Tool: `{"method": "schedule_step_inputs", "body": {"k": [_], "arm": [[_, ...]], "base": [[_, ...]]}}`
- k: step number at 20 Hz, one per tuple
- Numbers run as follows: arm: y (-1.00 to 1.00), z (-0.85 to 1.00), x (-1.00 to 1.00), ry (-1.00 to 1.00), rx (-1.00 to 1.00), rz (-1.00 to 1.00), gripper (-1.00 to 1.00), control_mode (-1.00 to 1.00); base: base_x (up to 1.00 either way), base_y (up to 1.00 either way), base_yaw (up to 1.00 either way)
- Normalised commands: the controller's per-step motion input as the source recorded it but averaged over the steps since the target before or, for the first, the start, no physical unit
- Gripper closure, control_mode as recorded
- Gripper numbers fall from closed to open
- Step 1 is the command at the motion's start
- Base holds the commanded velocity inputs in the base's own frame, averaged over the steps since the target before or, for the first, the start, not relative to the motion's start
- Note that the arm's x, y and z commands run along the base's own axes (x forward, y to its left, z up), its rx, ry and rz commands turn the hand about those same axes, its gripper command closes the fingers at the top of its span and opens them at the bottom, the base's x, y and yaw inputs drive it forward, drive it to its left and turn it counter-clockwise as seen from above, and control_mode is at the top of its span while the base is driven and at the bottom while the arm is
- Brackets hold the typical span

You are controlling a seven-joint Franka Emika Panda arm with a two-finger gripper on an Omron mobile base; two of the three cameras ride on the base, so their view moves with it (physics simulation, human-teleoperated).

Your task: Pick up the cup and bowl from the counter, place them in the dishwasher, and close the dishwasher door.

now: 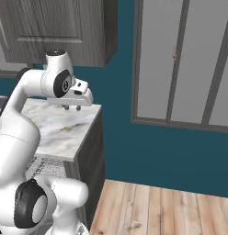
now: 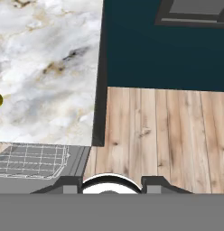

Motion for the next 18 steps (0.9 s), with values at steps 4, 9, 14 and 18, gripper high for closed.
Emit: {"method": "schedule_step_inputs", "body": {"k": [4,9,14,18], "arm": [[0.00,0.00,0.00,0.00,0.03,0.00,-1.00,-1.00],[0.00,-0.05,-0.05,0.00,0.06,0.00,-1.00,-1.00],[0.09,-0.10,-0.09,-0.03,0.01,-0.01,-1.00,-1.00],[0.23,-0.18,-0.09,-0.04,0.00,-0.04,-1.00,-1.00]], "base": [[0.00,0.00,0.00],[0.00,0.00,0.00],[0.00,0.00,0.00],[0.00,0.00,0.00]]}}
